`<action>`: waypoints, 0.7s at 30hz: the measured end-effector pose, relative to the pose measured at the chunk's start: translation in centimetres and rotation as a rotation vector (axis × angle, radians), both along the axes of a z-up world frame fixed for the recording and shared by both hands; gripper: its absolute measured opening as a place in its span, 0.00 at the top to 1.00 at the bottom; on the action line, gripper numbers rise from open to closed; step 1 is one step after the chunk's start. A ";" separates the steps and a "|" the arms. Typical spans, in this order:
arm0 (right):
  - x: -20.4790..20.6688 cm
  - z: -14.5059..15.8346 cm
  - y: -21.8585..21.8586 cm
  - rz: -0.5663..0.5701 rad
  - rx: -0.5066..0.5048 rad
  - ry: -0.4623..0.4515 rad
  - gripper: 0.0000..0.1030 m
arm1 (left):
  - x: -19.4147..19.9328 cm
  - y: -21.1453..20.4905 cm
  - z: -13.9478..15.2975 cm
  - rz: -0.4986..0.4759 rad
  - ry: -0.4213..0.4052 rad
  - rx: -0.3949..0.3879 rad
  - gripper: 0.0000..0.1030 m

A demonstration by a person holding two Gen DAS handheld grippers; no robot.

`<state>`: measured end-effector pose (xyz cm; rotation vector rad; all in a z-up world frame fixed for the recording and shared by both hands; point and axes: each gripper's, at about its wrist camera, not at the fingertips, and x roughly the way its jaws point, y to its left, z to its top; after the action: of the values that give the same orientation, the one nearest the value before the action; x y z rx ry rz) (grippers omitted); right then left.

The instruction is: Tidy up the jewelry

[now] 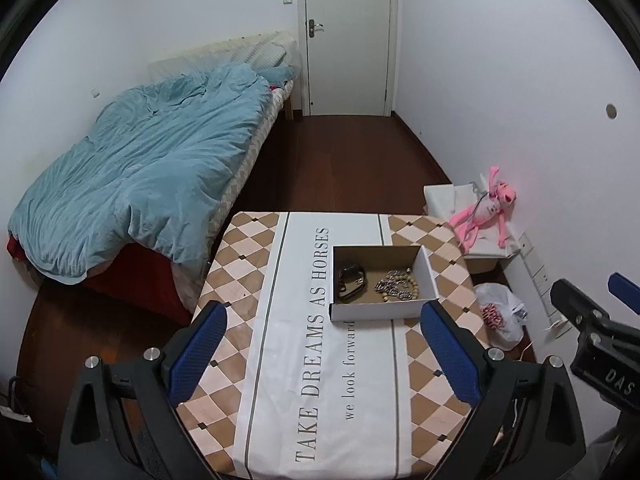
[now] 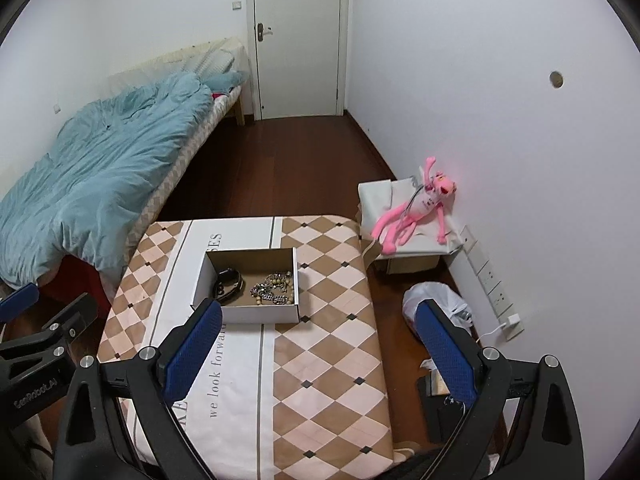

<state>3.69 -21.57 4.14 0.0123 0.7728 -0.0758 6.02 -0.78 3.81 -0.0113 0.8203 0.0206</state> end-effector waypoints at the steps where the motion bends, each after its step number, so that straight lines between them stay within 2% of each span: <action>1: -0.4 0.4 0.1 0.003 -0.001 -0.009 0.00 | -0.2 0.0 0.3 -0.002 -0.007 0.001 0.04; 7: -1.0 1.6 0.5 0.011 0.000 -0.027 0.00 | -0.5 -0.1 1.3 -0.002 -0.018 0.003 0.04; 12: -0.5 1.8 0.5 0.012 0.002 -0.014 0.00 | 0.6 -0.1 1.4 -0.001 0.021 0.012 0.04; 21: 3.3 1.7 0.3 -0.002 -0.008 0.024 0.00 | 3.0 -0.5 1.6 -0.004 0.048 0.013 0.04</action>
<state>7.02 -21.24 5.88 0.0045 0.7965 -0.0815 9.03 -1.24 5.37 0.0035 0.8678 0.0224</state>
